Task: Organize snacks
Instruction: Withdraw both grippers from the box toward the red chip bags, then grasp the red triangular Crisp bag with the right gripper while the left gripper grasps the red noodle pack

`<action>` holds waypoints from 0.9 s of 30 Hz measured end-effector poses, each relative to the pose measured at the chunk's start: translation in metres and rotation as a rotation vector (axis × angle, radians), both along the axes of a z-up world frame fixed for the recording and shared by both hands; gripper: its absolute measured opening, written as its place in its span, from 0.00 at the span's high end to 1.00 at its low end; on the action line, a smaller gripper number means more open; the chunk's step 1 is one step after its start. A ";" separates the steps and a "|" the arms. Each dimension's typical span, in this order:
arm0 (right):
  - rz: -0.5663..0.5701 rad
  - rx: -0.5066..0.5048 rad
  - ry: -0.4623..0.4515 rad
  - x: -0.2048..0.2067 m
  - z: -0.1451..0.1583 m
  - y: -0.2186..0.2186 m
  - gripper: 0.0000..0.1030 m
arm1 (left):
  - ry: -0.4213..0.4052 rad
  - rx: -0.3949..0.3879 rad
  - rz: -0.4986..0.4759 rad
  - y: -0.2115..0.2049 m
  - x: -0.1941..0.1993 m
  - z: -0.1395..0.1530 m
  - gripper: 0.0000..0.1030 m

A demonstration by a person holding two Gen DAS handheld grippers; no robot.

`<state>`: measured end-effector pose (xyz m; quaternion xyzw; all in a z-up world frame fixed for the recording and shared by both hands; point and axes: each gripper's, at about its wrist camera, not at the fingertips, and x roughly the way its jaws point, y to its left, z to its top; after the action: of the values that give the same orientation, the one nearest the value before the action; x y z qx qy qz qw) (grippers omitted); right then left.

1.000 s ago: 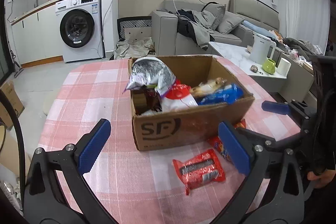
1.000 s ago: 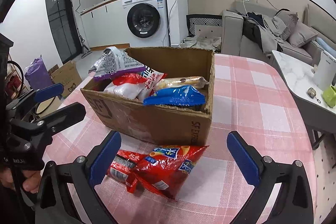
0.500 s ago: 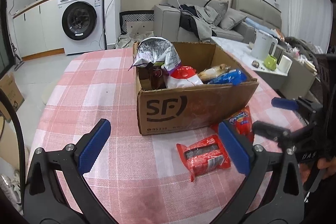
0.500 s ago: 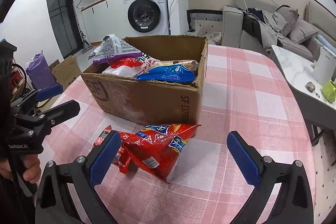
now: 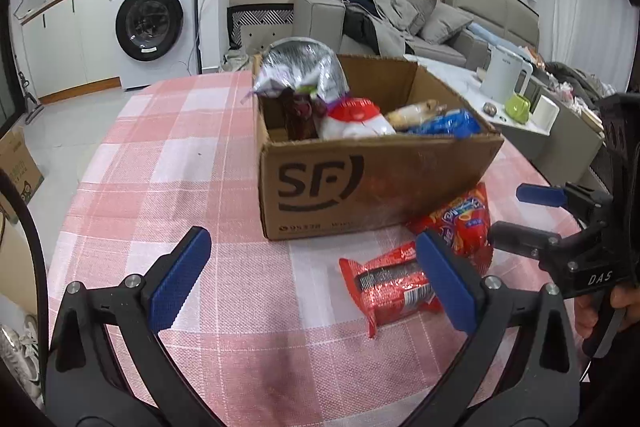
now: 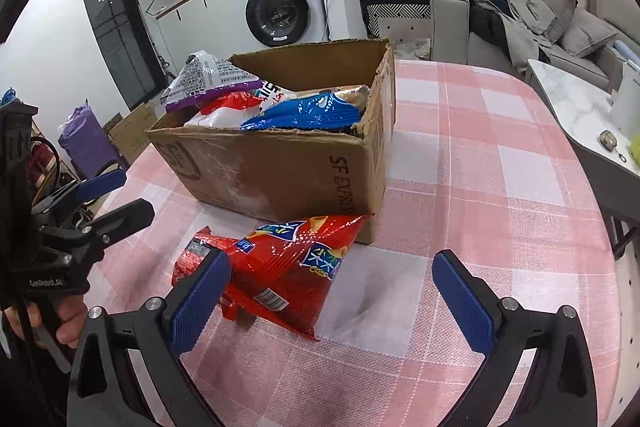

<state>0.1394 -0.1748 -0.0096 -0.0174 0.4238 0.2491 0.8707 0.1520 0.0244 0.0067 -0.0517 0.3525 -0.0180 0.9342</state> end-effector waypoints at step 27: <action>0.127 0.189 0.159 0.003 -0.038 0.032 0.30 | 0.091 0.037 -0.035 -0.012 0.025 -0.039 0.01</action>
<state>0.1423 -0.1424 -0.0474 0.0575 0.4641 0.3431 0.8146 0.1767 0.0123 -0.0321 -0.0289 0.3958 -0.0256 0.9175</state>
